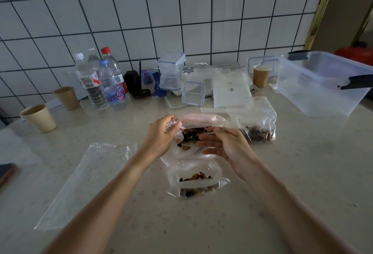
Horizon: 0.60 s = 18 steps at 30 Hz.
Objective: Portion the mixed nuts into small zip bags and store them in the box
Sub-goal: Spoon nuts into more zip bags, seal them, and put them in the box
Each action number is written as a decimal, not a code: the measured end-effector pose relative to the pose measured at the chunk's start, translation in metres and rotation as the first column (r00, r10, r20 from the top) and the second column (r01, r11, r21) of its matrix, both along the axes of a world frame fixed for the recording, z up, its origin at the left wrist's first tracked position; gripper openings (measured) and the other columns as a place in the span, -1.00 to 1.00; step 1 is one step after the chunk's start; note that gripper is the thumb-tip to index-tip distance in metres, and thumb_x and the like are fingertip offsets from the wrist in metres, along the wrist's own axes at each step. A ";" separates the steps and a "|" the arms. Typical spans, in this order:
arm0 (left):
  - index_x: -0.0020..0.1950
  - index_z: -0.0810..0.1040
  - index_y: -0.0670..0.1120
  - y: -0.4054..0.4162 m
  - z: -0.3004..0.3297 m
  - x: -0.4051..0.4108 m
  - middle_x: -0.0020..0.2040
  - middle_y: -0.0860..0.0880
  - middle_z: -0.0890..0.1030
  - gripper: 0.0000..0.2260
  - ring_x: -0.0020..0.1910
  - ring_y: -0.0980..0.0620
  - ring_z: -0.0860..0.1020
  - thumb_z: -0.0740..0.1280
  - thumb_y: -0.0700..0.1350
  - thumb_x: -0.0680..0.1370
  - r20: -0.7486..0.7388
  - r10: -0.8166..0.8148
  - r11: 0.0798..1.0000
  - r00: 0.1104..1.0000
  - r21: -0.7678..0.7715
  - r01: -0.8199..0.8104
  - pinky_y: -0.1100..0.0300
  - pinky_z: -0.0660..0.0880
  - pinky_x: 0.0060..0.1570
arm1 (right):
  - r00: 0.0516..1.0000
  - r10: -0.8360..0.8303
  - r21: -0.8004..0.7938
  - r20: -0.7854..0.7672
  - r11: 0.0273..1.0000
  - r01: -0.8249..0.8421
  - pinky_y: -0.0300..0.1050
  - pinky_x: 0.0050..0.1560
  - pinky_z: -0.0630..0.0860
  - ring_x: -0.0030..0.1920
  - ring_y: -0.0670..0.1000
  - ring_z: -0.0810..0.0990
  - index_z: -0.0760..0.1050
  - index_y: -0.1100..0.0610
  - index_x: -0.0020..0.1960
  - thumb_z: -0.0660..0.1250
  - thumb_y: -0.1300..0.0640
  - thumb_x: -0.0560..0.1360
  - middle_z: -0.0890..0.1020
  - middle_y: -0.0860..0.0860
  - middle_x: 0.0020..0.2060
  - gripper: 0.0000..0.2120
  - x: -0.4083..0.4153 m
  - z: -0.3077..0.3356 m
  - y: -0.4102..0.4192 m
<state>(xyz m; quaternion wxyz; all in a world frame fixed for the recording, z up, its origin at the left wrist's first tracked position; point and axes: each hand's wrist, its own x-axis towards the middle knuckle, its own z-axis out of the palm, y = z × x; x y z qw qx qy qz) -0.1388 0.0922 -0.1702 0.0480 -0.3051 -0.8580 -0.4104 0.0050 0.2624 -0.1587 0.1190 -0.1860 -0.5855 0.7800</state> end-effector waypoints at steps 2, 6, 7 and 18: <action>0.32 0.60 -0.04 0.001 0.001 0.000 0.16 0.16 0.59 -0.72 0.15 0.22 0.52 0.30 0.05 0.69 -0.008 0.004 1.000 1.000 -0.007 -0.004 0.49 0.32 -0.04 | 1.000 -0.020 -0.008 -0.004 1.000 0.020 -0.02 -0.20 0.68 -0.05 0.21 0.77 0.59 0.32 0.17 0.11 0.22 0.74 0.76 0.24 -0.05 -0.70 0.000 0.001 0.000; 0.33 0.59 -0.06 0.000 0.004 -0.002 0.20 0.08 0.64 -0.71 0.17 0.17 0.56 0.28 0.05 0.70 -0.009 0.041 0.999 0.999 0.010 -0.041 0.43 0.38 -0.02 | 0.996 -0.088 -0.018 -0.006 0.996 0.088 -0.06 -0.31 0.64 -0.12 0.21 0.77 0.61 0.32 0.11 0.11 0.21 0.74 0.76 0.25 -0.09 -0.68 0.001 0.004 0.004; 0.33 0.59 -0.06 0.000 0.006 -0.001 0.20 0.05 0.66 -0.71 0.19 0.13 0.58 0.28 0.05 0.70 -0.003 0.049 0.999 0.999 0.007 -0.049 0.37 0.42 0.01 | 0.995 -0.095 -0.019 -0.008 0.995 0.094 -0.06 -0.31 0.63 -0.12 0.21 0.76 0.61 0.32 0.11 0.11 0.21 0.74 0.76 0.25 -0.10 -0.68 0.001 0.004 0.004; 0.32 0.59 -0.06 -0.021 0.026 0.018 0.24 0.06 0.64 -0.67 0.20 0.12 0.56 0.44 0.04 0.60 -0.131 0.120 0.992 0.984 -0.013 -0.123 0.23 0.42 0.13 | 0.984 -0.163 0.020 -0.073 0.986 0.164 -0.05 -0.38 0.52 -0.29 0.16 0.69 0.60 0.31 0.03 0.10 0.21 0.73 0.72 0.24 -0.22 -0.67 0.002 0.008 0.011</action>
